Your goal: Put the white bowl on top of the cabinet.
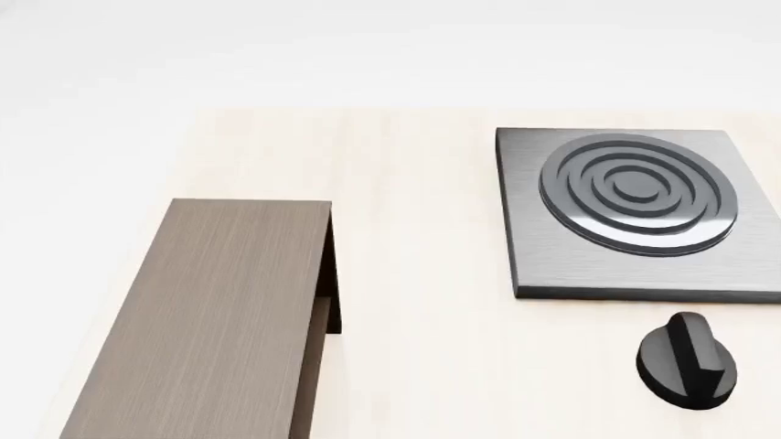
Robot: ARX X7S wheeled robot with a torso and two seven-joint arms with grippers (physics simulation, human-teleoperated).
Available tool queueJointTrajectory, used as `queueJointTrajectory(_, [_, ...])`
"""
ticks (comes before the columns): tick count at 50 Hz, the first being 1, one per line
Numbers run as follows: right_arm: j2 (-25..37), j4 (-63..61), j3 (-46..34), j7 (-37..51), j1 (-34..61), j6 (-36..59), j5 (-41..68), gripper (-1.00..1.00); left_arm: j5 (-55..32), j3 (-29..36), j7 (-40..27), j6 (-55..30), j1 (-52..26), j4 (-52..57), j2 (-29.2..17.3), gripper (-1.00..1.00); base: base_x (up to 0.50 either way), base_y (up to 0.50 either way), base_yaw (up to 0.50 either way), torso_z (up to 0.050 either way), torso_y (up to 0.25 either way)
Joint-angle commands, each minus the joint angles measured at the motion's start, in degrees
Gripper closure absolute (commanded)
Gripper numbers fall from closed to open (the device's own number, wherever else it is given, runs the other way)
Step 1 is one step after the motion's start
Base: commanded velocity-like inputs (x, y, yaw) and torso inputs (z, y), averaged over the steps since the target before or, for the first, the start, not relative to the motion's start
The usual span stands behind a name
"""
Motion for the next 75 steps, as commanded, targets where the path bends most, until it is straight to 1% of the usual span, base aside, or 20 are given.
queueJointTrajectory(1, [0.06, -4.77, 0.71, 1.88, 1.57, -0.21, 3.15, 1.0, -0.12, -0.01, 0.07, 0.11, 0.01, -0.06, 0.01, -1.0, 0.0, 0.0, 0.0, 0.0, 0.0])
queueJointTrajectory(22, [1.74, -10.63, 0.24, 7.25, 5.19, 2.17, 10.29, 1.0, -0.24, -0.01, 0.09, 0.26, 0.08, -0.04, 0.03, -1.0, 0.0, 0.0, 0.0, 0.0, 0.001])
queueJointTrajectory(40, [4.75, -12.87, -4.48, 12.96, 13.04, 4.11, 17.21, 1.0, -0.47, 0.03, 0.15, 0.23, 0.12, 0.08, -0.01, -1.0, 0.0, 0.0, 0.0, 0.0, 0.001])
queueJointTrajectory(52, [6.98, -12.4, -9.54, 16.36, 18.17, 5.37, 20.89, 1.0, -0.75, 0.03, 0.3, 0.37, 0.01, -0.17, 0.02, -1.0, 0.0, 0.0, 0.0, 0.0, 0.001])
queueJointTrajectory(54, [8.2, -11.76, -11.42, 17.06, 19.04, 5.48, 22.7, 1.0, -0.82, 0.03, 0.34, 0.38, -0.02, -0.23, 0.03, -1.0, 0.0, 0.0, 0.0, 0.0, 0.0])
queueJointTrajectory(58, [12.16, -11.92, -16.52, 17.18, 19.2, 1.52, 25.54, 1.0, -0.87, 0.04, 0.37, 0.41, -0.04, -0.27, 0.03, -1.0, 0.0, 0.0, 0.0, 0.0, 0.003])
queueJointTrajectory(63, [14.69, -12.05, -20.15, 16.84, 19.74, -1.3, 27.14, 1.0, -0.93, 0.03, 0.37, 0.46, -0.04, -0.27, 0.04, -1.0, 0.0, 0.0, 0.0, 0.0, 0.0])
queueJointTrajectory(75, [15.84, -9.71, -26.7, 15.3, 26.17, -2.08, 26.81, 1.0, -0.96, 0.01, 0.35, 0.57, 0.1, -0.18, 0.04, -1.0, 0.0, 0.0, 0.0, 0.0, 0.001])
